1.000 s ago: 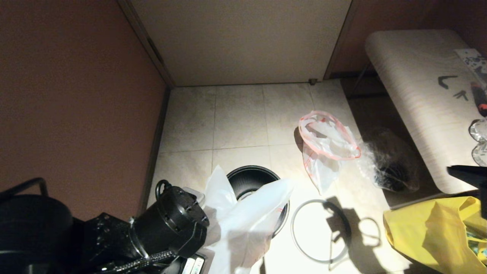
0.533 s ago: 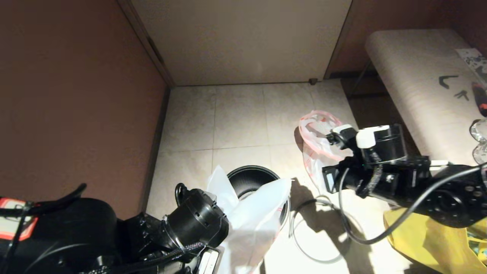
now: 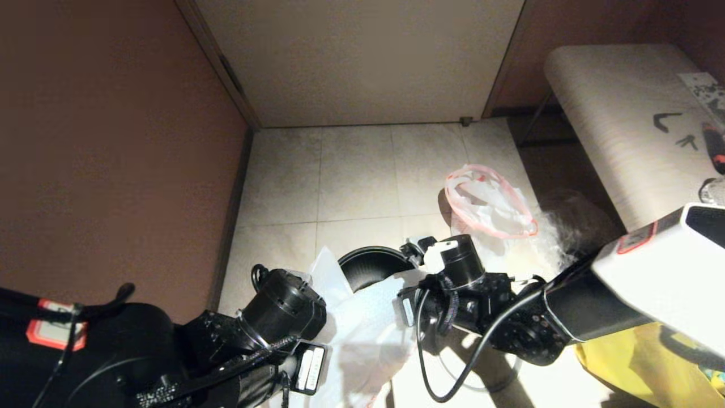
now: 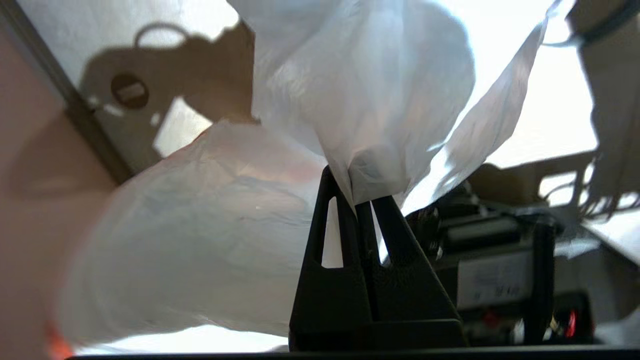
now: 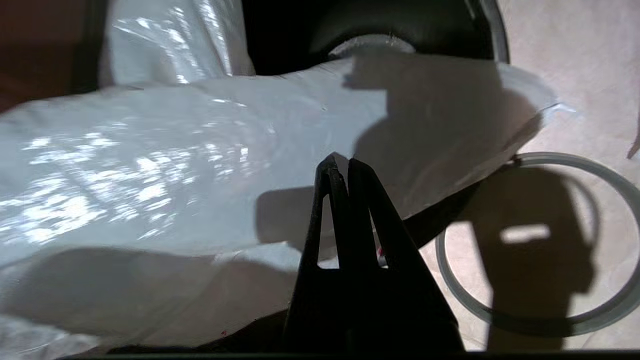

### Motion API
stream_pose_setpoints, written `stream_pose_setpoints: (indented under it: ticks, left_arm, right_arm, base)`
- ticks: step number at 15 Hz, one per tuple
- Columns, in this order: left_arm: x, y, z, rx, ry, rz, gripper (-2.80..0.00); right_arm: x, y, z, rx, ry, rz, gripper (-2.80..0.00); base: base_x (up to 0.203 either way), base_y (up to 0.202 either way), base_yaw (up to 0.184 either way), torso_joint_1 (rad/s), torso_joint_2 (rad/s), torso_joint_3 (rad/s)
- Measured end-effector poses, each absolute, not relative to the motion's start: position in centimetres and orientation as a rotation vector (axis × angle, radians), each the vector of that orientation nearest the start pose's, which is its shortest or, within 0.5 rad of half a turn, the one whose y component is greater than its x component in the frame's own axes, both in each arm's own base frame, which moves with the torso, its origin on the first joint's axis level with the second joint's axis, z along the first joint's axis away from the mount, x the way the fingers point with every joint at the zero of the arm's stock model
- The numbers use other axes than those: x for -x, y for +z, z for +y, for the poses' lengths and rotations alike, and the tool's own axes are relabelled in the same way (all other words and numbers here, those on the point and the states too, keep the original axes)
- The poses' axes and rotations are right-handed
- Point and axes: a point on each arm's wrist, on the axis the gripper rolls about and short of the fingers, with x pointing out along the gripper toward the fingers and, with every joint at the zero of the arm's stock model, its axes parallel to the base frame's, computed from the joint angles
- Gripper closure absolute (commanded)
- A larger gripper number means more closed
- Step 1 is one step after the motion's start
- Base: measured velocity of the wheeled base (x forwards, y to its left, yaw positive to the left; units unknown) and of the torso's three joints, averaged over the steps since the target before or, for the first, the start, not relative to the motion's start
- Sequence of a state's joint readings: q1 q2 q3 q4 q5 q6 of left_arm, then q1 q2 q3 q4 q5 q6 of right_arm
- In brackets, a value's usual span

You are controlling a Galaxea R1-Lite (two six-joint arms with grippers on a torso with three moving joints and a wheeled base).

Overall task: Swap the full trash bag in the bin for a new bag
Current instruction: Put the new garbage bag on the trash can

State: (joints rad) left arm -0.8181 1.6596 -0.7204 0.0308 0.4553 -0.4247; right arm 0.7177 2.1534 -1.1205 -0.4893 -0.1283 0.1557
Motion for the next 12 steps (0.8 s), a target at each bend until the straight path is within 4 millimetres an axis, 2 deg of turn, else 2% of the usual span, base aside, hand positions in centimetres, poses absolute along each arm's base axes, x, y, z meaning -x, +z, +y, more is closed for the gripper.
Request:
stream_pose_setpoints:
  ticks: [4, 8, 12]
  left_arm:
    - [-17.8, 10.5, -17.2, -0.136, -0.165, 0.779, 0.00]
    - [-18.1, 9.1, -17.3, -0.108, -0.171, 0.747, 0.00]
    - [-18.0, 9.6, -17.4, -0.052, -0.206, 0.701, 0.00]
  right_arm:
    - [-33.2, 5.0, 29.6, 0.087, 0.551, 0.551, 0.00]
    - [-34.0, 1.1, 32.4, 0.134, 0.572, 0.621, 0.00]
    - [-35.3, -1.5, 33.6, 0.167, 0.543, 0.649, 0.00]
  base:
    - [0.000, 0.000, 0.000, 0.000, 0.00, 0.000]
    - [0.000, 0.000, 0.000, 0.000, 0.00, 0.000]
    - [0.000, 0.000, 0.000, 0.000, 0.00, 0.000]
